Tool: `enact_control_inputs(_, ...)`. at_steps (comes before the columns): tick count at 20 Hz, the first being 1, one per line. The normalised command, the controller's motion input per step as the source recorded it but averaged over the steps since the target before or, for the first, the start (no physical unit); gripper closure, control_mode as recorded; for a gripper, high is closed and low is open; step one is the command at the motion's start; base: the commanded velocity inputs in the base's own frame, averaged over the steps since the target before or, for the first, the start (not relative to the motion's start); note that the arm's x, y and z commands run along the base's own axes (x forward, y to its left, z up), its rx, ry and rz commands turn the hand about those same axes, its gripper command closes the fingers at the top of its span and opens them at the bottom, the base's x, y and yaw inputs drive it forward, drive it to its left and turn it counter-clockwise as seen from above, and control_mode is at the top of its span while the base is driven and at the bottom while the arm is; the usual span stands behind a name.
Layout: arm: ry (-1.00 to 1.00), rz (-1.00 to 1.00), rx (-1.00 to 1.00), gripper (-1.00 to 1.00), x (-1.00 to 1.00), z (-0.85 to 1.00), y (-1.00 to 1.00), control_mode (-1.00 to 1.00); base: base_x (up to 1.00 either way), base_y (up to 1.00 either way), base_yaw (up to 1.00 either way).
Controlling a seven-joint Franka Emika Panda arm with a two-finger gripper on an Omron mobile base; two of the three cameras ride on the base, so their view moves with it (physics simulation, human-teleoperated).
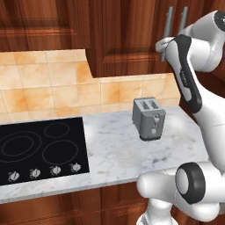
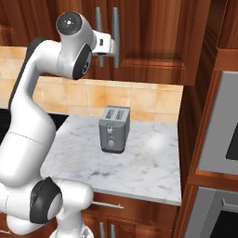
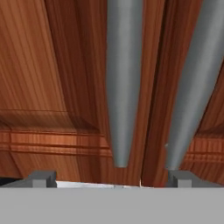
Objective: Open the cabinet, pick the kettle from the cabinet, and place it in the sink.
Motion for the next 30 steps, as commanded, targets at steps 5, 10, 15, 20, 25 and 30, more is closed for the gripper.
enact_control_inputs(5,0.0,0.01,0.01,-1.0,0.34,0.0,0.0,-1.0,0.0,0.0,0.0)
enact_control_inputs(10,0.0,0.02,0.01,-1.0,0.34,0.0,-0.02,-1.0,0.0,0.0,0.0)
enact_control_inputs(15,0.0,0.02,0.0,-1.0,0.32,0.01,-0.08,-1.0,0.0,0.0,0.0)
enact_control_inputs(20,0.0,0.02,0.0,-1.0,0.29,0.01,-0.09,-1.0,0.0,0.0,0.0)
enact_control_inputs(25,0.0,0.02,0.0,-1.0,0.29,0.01,-0.03,-1.0,0.0,0.0,0.0)
enact_control_inputs(30,0.0,0.02,0.01,-1.0,0.29,0.0,0.01,-1.0,0.0,0.0,0.0)
